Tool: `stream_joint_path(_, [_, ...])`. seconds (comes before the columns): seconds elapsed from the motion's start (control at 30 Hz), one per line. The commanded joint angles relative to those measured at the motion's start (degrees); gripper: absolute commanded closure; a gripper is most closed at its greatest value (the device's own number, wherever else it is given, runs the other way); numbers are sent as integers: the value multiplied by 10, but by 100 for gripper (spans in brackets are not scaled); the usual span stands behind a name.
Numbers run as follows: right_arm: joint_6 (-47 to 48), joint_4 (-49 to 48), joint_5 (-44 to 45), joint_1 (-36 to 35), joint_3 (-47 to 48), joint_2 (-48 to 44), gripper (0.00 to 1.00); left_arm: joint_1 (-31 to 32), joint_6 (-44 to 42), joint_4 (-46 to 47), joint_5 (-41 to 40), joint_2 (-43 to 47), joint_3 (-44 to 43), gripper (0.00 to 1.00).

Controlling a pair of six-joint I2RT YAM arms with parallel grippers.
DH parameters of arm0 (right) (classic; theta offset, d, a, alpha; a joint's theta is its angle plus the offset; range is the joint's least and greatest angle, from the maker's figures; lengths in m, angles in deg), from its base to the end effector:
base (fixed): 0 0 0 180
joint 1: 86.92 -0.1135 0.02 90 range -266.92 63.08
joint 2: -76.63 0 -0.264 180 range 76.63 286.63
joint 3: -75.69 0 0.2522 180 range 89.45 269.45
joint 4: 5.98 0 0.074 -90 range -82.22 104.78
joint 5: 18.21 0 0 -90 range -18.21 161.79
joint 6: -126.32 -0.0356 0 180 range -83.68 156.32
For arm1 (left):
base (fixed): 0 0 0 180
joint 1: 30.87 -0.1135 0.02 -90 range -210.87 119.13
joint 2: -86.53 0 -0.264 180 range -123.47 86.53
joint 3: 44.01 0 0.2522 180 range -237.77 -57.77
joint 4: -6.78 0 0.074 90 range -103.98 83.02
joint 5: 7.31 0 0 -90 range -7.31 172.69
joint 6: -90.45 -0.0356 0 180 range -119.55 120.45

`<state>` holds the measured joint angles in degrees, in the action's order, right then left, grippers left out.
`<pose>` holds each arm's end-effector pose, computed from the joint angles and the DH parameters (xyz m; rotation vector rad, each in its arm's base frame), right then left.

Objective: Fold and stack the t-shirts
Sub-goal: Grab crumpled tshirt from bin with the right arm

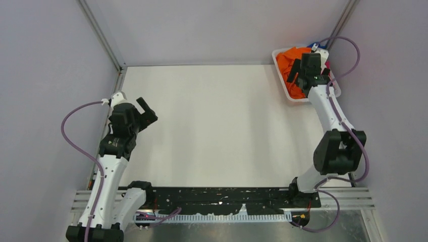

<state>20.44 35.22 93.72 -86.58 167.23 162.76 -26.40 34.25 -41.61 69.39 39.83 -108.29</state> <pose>0.3400 -0.0153 0.3381 0.5133 2.0938 -0.2634 0.1728 -0.0053 0.3262 -0.6636 1.9888 -0.1591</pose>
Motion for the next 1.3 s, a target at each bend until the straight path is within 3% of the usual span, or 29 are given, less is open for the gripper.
stream_joint_path(0.0, [49,2,15,23,142,108,6,-2,-20,42,-14,-9,-4,1])
stream_joint_path(0.13, [81,8,14,30,231,222,9,-3,-27,49,-22,-13,-5,1])
stream_joint_path(0.33, [99,1,12,34,288,301,19,-2,-27,67,-17,-22,-4,1])
stream_joint_path(0.4, [94,0,11,35,290,314,31,-3,-26,68,-17,-26,-8,1])
stream_joint_path(0.47, [92,-3,13,36,291,320,59,-3,-27,68,-19,-30,-10,1])
stream_joint_path(0.6, [101,-4,11,36,304,306,92,-3,-25,66,-18,-33,-13,1])
stream_joint_path(0.87, [130,-32,-38,36,309,173,95,-2,-21,70,-2,-20,-7,1])
stream_joint_path(1.13, [119,-85,-198,36,336,31,95,-3,-15,71,8,4,-1,1])
stream_joint_path(1.27, [69,-172,-368,34,325,-12,95,-2,-11,76,10,16,8,1])
